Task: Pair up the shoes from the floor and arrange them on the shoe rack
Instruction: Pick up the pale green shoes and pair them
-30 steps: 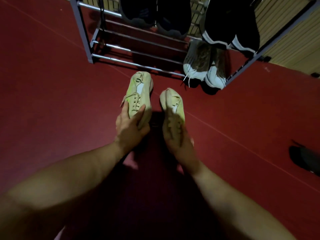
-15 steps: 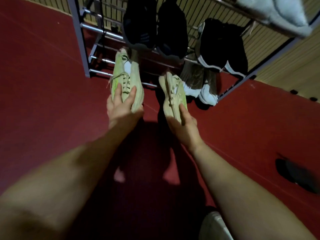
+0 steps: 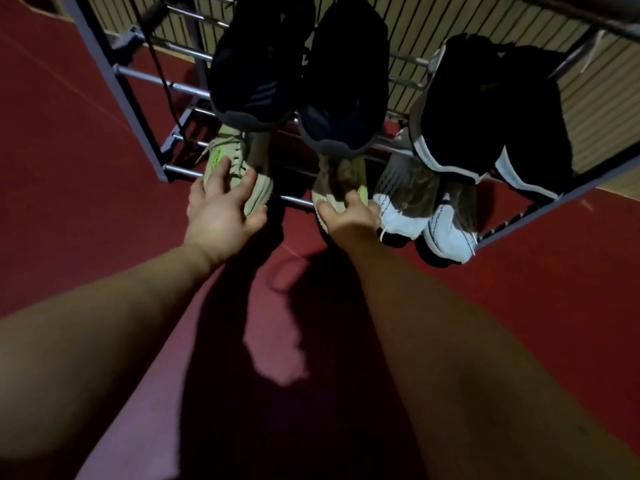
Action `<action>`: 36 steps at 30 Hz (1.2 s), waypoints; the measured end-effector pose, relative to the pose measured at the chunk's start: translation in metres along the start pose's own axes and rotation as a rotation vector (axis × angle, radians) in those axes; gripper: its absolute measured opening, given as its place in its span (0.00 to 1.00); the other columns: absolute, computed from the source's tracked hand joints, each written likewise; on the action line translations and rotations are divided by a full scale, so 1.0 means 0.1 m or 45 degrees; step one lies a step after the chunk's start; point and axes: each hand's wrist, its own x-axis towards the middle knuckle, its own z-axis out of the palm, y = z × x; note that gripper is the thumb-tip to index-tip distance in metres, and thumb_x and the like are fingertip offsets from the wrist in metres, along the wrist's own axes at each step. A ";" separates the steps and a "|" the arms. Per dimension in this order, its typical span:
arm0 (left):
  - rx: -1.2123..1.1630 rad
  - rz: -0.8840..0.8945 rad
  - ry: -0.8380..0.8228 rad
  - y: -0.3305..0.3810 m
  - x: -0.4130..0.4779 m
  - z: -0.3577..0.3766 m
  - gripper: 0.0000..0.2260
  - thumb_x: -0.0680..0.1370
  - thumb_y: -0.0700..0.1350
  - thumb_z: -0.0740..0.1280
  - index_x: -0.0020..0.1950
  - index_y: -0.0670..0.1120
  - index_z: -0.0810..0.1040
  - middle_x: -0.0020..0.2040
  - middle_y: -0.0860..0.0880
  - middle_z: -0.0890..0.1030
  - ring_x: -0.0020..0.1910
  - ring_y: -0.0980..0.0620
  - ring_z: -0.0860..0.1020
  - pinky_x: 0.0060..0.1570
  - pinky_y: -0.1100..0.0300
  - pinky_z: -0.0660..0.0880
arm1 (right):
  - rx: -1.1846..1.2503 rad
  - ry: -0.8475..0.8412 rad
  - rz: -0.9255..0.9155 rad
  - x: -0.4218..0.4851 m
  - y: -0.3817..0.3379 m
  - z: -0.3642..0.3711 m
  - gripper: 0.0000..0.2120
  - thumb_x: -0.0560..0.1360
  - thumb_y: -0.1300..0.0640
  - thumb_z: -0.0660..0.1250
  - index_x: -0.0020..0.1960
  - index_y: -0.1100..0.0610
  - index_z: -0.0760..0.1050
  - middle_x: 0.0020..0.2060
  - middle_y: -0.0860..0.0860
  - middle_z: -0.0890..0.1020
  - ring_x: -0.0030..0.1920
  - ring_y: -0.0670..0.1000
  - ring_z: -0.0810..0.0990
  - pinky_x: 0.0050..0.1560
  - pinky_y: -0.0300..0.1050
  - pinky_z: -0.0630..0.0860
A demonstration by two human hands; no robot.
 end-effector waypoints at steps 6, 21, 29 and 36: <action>0.096 0.062 -0.079 0.24 0.15 0.34 0.28 0.76 0.54 0.65 0.75 0.54 0.61 0.76 0.40 0.54 0.74 0.35 0.49 0.74 0.45 0.49 | 0.076 0.131 0.054 0.11 0.03 0.01 0.31 0.75 0.45 0.65 0.74 0.52 0.62 0.72 0.62 0.56 0.70 0.62 0.59 0.70 0.47 0.56; 0.343 0.350 -0.616 0.10 0.53 0.26 0.44 0.72 0.53 0.73 0.78 0.49 0.47 0.74 0.36 0.54 0.75 0.36 0.44 0.73 0.51 0.45 | -0.811 -0.010 -0.487 -0.06 0.50 -0.15 0.29 0.77 0.46 0.64 0.75 0.46 0.58 0.75 0.57 0.54 0.71 0.62 0.59 0.67 0.57 0.62; 0.290 0.302 -0.421 0.16 0.51 0.30 0.37 0.75 0.47 0.69 0.78 0.52 0.51 0.74 0.37 0.58 0.74 0.38 0.54 0.72 0.53 0.57 | -0.723 0.093 -0.445 -0.07 0.27 0.06 0.24 0.77 0.56 0.62 0.73 0.50 0.63 0.73 0.58 0.59 0.66 0.62 0.66 0.64 0.51 0.66; 0.553 0.219 -0.387 -0.12 0.09 0.08 0.43 0.75 0.56 0.67 0.78 0.50 0.39 0.77 0.40 0.37 0.75 0.39 0.37 0.73 0.48 0.39 | -0.714 0.022 -0.272 -0.42 0.09 0.18 0.36 0.76 0.50 0.63 0.77 0.47 0.46 0.76 0.58 0.42 0.75 0.61 0.47 0.71 0.58 0.52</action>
